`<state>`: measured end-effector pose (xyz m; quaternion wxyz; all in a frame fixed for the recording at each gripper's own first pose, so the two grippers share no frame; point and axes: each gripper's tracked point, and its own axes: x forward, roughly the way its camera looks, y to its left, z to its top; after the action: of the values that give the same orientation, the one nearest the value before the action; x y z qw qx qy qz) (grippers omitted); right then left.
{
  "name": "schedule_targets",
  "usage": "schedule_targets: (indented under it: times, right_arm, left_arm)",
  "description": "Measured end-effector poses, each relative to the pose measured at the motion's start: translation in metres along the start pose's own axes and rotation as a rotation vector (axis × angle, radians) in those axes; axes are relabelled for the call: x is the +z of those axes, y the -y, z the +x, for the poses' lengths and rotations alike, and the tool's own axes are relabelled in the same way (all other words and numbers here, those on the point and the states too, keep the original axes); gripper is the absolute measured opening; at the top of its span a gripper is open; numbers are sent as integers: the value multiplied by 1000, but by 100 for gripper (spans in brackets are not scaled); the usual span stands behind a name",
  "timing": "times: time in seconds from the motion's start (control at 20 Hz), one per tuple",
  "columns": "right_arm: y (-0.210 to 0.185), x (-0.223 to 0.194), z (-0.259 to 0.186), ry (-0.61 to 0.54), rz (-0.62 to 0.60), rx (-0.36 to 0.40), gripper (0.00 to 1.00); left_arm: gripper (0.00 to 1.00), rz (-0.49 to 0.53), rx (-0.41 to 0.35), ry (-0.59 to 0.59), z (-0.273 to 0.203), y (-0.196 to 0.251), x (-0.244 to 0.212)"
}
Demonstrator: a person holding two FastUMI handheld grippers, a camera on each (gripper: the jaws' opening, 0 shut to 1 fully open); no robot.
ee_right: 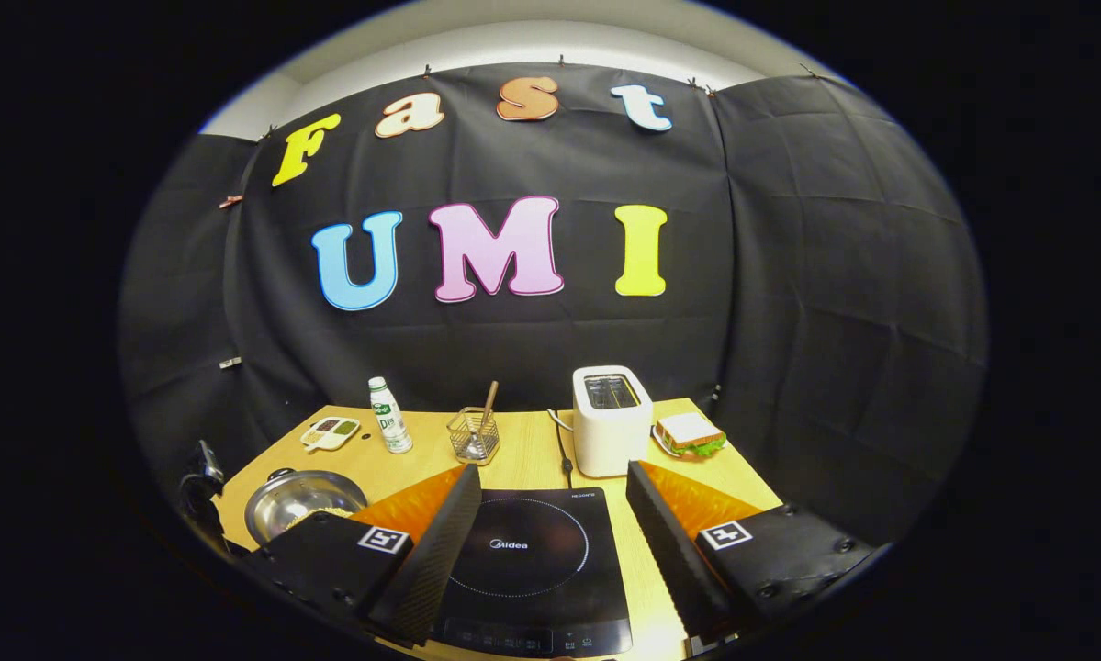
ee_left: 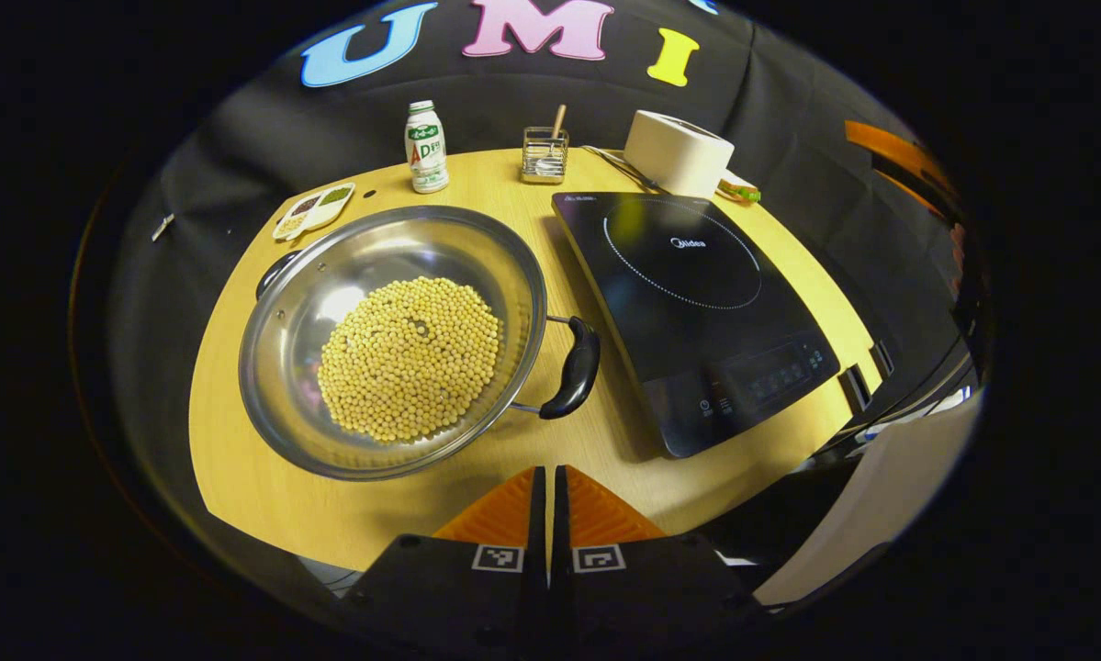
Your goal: First push the handle of the pot to place it horizontally, then grasp the pot with both hands and set it on the induction cooktop.
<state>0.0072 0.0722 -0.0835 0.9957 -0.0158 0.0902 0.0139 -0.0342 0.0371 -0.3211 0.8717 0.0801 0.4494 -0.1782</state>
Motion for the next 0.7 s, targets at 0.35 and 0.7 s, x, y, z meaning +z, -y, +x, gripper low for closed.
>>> schedule_targets:
  times: [0.35, 0.7]
  right_arm:
    - [15, 0, -1, 7, -6, -6, 100]
    - [39, -2, -1, 0, 15, -51, 100]
  left_arm:
    - [5, 58, 21, -26, 26, 2, 15]
    - [5, 81, 22, -49, 39, 4, 23]
